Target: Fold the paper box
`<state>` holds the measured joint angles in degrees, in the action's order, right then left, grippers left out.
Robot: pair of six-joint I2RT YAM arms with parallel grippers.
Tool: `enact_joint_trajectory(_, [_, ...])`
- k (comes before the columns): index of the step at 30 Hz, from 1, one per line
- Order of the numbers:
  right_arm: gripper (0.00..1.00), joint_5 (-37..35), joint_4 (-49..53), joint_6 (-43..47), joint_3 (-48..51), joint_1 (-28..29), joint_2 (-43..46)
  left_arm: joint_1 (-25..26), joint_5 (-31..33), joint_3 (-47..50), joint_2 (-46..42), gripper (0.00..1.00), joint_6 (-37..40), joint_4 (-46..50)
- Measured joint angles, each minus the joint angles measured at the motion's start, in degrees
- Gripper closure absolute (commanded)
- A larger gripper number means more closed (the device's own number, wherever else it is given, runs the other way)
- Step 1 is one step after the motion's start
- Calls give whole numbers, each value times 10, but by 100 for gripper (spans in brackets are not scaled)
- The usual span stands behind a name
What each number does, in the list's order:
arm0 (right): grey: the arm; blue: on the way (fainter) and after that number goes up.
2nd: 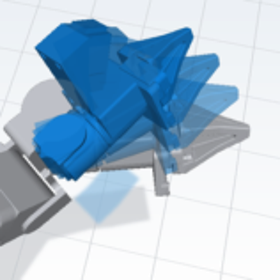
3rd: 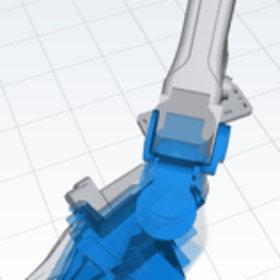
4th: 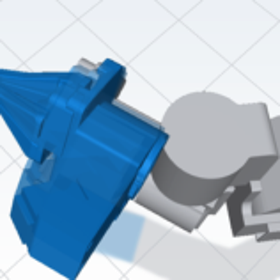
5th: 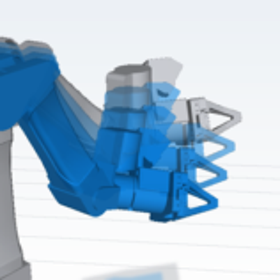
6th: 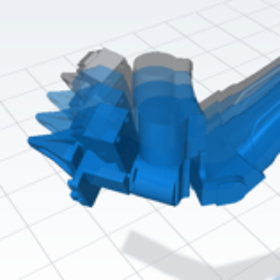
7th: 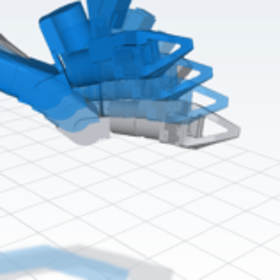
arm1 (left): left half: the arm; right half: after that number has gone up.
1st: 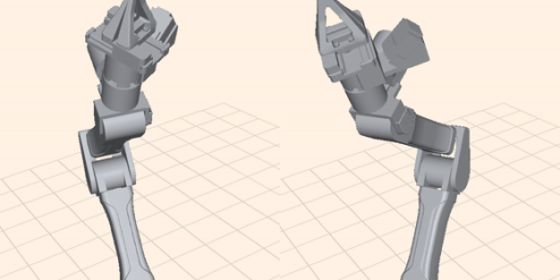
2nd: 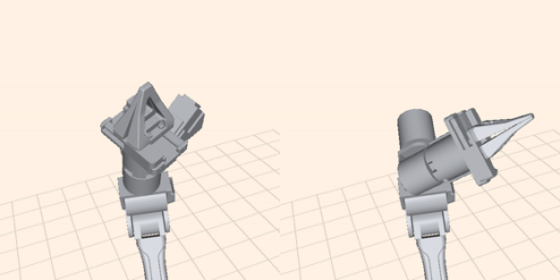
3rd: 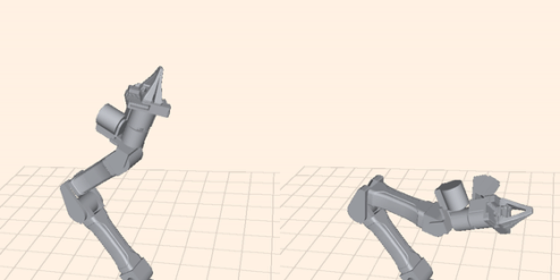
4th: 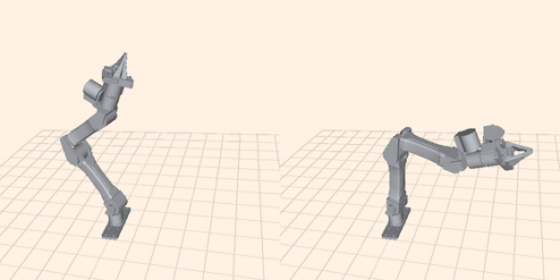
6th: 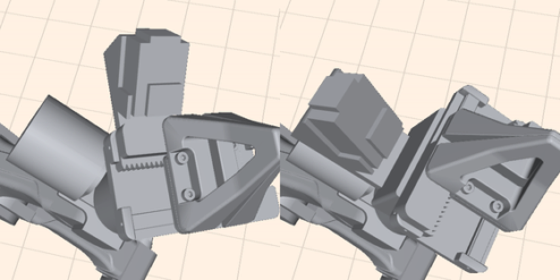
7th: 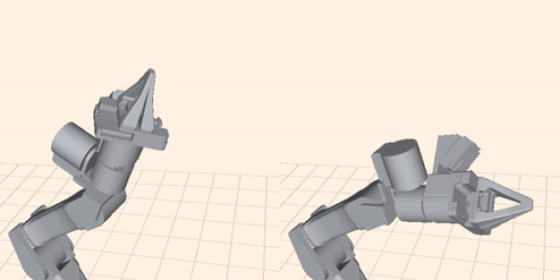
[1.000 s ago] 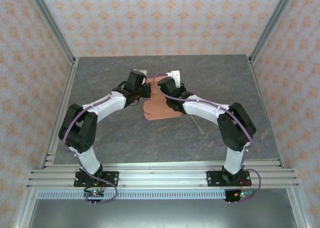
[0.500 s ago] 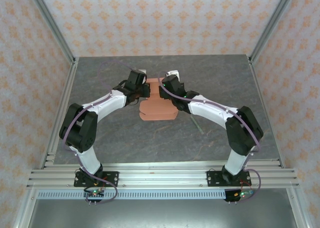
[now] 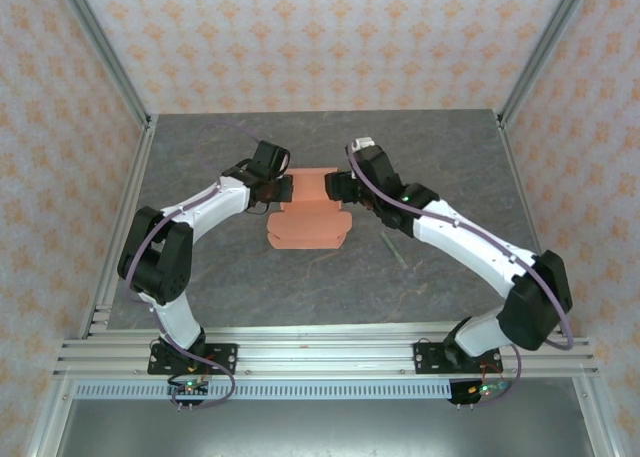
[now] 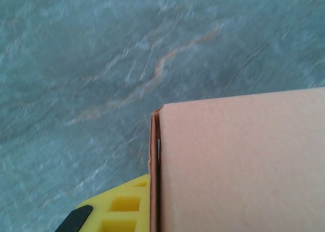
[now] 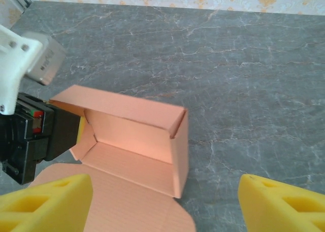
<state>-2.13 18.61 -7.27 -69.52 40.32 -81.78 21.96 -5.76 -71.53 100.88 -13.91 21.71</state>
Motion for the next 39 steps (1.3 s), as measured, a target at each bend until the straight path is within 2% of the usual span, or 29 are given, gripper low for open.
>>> enact_joint_trajectory(9, [24, 35, 11, -7, 46, -30, 21, -5, -27, -43, 0, 100, 67, 172])
enact_joint_trajectory(17, [24, 71, 11, -21, 89, -34, 21, -22, -35, -116, 14, 100, 150, 315])
enact_joint_trajectory(29, [24, 72, 11, -24, 109, -34, 21, -22, -48, -345, 256, 100, 248, 489])
enact_joint_trajectory(37, [24, 60, 11, -24, 137, -38, 21, -20, -62, -500, 335, 81, 264, 557])
enact_joint_trajectory(39, [24, 59, 11, -26, 137, -39, 21, -18, -70, -539, 357, 72, 267, 568])
